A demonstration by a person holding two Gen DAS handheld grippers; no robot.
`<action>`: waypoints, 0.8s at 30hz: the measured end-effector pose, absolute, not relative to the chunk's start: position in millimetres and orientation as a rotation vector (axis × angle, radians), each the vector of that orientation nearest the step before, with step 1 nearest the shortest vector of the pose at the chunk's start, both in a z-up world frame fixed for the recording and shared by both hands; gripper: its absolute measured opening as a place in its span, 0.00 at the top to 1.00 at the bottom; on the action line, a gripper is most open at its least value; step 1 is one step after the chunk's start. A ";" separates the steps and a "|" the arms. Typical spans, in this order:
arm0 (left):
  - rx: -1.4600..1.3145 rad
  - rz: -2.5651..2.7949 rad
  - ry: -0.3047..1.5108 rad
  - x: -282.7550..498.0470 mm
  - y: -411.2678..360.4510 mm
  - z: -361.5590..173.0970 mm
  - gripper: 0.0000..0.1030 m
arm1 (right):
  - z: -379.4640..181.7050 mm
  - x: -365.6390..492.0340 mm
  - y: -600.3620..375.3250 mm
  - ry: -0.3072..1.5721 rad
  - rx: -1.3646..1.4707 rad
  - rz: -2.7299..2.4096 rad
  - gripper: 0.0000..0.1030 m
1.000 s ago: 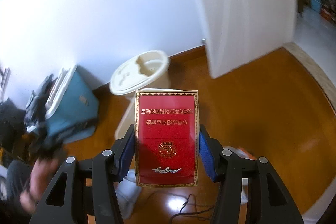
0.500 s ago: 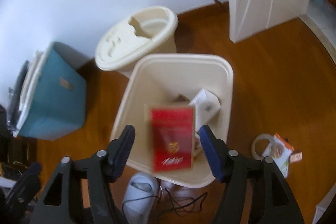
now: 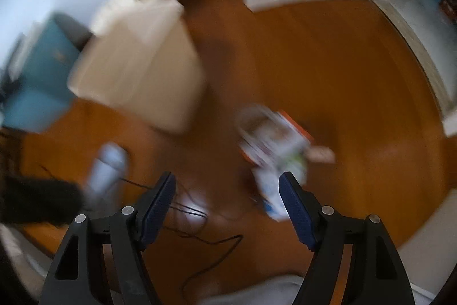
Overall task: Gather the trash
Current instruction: 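Reach the right tool to the pile and grasp the orange-printed bag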
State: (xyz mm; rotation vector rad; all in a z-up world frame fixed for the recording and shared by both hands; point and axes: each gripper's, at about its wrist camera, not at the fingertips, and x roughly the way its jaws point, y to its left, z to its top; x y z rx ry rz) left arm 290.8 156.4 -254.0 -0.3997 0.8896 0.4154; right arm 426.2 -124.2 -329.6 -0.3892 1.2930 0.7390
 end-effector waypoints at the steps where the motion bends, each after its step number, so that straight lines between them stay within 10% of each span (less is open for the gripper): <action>1: -0.378 0.397 0.900 296.6 147.1 -258.3 0.08 | -348.4 426.1 -136.7 1.305 -0.425 0.736 0.25; 9: -0.296 0.348 1.006 341.1 91.8 -321.2 0.08 | -469.2 441.1 -175.6 1.399 -0.450 0.687 0.25; 24: -0.285 0.320 1.097 370.1 57.2 -402.8 0.08 | -557.9 596.1 -210.9 1.467 0.586 0.371 0.27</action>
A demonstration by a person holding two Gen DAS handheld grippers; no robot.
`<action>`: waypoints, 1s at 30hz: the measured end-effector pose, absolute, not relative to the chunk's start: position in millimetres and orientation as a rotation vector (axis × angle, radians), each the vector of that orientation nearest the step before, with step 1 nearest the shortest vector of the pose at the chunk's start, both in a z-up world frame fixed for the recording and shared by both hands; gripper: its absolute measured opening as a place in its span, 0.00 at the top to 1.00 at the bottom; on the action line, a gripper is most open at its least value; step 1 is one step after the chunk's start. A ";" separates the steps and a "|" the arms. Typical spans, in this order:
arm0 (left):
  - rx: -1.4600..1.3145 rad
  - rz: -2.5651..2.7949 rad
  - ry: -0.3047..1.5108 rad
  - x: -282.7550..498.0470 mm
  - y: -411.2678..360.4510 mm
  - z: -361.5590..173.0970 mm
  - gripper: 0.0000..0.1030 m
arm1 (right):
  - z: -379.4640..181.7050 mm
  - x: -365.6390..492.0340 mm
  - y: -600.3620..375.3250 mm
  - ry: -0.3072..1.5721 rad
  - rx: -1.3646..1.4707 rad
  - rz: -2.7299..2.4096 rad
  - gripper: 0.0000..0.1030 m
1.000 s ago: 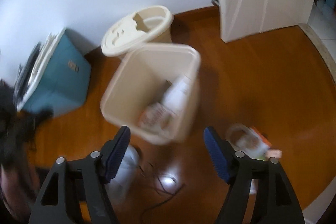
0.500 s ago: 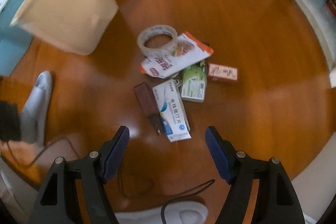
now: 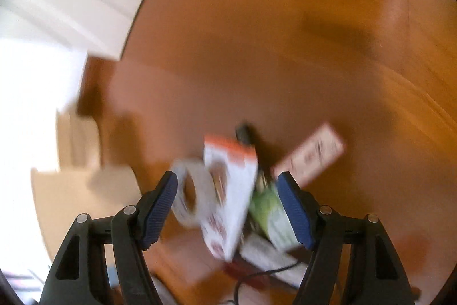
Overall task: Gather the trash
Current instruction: 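Reach the right tool to the pile and grasp the orange-printed bag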
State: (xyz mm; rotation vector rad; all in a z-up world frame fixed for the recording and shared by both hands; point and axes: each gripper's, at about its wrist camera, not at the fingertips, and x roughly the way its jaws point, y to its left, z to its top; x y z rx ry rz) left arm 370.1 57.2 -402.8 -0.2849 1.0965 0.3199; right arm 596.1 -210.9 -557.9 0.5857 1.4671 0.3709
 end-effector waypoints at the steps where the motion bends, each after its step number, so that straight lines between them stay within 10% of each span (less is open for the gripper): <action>1: -0.281 0.314 1.099 370.7 55.0 -405.0 0.08 | -566.6 605.8 -211.8 1.482 0.619 0.369 0.27; 12: -0.226 0.300 1.136 378.0 43.3 -425.6 0.08 | -613.3 607.4 -186.4 1.529 0.657 0.530 0.56; 16: -0.213 0.300 1.157 380.6 36.4 -435.4 0.08 | -613.5 602.2 -175.1 1.496 0.615 0.578 0.97; 30: 0.104 0.115 1.183 489.0 -7.5 -507.8 0.08 | -546.7 566.5 -265.9 1.231 0.761 0.592 0.98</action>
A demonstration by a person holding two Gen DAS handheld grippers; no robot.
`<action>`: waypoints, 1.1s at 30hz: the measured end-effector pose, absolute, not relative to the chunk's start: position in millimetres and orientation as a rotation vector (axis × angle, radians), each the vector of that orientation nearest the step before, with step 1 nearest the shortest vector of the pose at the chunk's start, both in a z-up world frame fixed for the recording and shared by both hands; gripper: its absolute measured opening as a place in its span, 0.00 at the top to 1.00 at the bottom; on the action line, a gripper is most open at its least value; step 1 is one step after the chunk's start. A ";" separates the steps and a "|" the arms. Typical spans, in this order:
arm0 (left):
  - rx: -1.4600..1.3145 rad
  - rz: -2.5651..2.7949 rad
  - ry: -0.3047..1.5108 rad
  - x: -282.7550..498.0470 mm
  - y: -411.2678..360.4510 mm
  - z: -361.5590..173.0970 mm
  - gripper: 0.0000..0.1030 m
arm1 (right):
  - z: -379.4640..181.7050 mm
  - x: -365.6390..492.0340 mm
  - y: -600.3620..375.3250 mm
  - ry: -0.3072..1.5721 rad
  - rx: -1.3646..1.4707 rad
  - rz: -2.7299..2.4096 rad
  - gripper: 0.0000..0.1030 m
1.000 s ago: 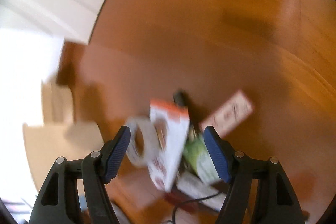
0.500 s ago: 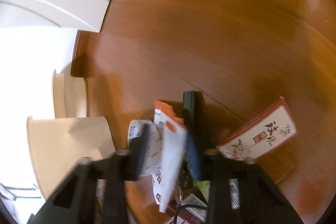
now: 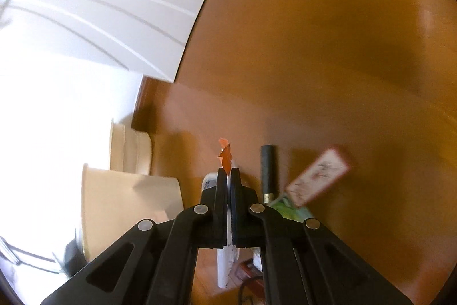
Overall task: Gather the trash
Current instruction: 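Reach the right tool to the pile and grasp the orange-printed bag, then grasp the clear tape roll with the left tool while the right tool holds the bag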
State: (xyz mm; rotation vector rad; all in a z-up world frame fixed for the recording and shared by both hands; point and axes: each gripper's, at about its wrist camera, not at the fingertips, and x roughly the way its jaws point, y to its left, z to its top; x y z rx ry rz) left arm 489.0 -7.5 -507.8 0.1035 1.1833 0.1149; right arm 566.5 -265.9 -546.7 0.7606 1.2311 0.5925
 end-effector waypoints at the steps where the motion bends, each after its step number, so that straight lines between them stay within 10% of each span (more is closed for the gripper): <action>1: 0.129 0.072 1.197 499.1 -12.4 -517.1 0.08 | -542.9 563.1 -278.5 1.216 0.755 0.578 0.99; 9: 0.337 -0.071 1.287 529.1 -37.9 -568.7 0.11 | -549.1 538.9 -357.8 1.156 0.872 0.488 0.98; 18: 0.337 -0.138 1.342 557.1 -41.0 -589.2 0.44 | -560.8 520.7 -387.2 1.165 0.911 0.454 0.98; 21: 0.311 -0.177 1.362 562.7 -46.4 -587.3 0.85 | -559.1 521.1 -394.0 1.152 0.919 0.433 0.98; 23: 0.287 -0.151 1.364 564.3 -43.4 -585.7 0.91 | -558.3 521.1 -394.9 1.151 0.923 0.431 0.98; 33: -0.133 -0.087 1.150 515.5 0.7 -460.1 0.91 | -523.6 525.5 -380.4 1.129 0.915 0.494 0.98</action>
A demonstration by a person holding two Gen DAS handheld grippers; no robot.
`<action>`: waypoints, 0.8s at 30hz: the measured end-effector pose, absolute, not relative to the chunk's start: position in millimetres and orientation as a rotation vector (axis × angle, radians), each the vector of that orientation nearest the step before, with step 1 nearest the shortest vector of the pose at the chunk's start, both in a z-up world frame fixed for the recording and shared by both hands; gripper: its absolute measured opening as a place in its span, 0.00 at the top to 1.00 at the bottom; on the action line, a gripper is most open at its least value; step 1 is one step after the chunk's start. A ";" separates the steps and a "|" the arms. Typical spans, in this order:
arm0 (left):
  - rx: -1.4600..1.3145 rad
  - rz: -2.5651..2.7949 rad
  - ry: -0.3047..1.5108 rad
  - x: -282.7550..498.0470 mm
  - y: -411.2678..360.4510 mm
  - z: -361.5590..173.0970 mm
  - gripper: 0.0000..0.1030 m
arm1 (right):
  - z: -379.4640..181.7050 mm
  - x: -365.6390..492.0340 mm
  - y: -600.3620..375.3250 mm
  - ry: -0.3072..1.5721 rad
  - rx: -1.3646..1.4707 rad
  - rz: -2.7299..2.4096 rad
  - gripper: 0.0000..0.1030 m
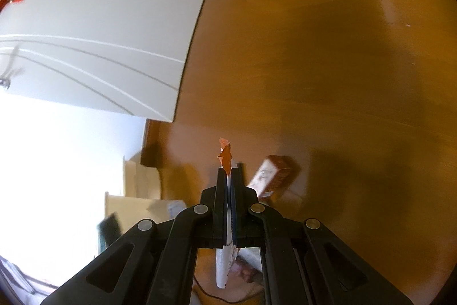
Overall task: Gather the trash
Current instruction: 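Grasp the clear tape roll with the left tool while the right tool holds the bag, then carry the tape roll over the wastebasket and open the left tool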
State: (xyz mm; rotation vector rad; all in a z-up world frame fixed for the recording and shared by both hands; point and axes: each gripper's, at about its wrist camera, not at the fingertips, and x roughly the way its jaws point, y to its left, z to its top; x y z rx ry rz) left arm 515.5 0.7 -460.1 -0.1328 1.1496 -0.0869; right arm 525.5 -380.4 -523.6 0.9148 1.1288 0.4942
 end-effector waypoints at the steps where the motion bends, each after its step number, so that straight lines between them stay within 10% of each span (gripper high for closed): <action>1: -0.160 -0.078 1.119 506.4 4.1 -440.3 0.91 | -514.9 526.3 -377.7 1.129 0.907 0.505 0.98; 11: -0.315 0.177 0.869 417.9 94.0 -267.4 0.91 | -323.1 492.2 -347.4 1.033 0.806 0.611 0.98; 24: -0.180 0.382 1.099 413.3 178.3 -308.3 0.77 | -154.6 439.9 -283.3 0.996 0.658 0.738 0.98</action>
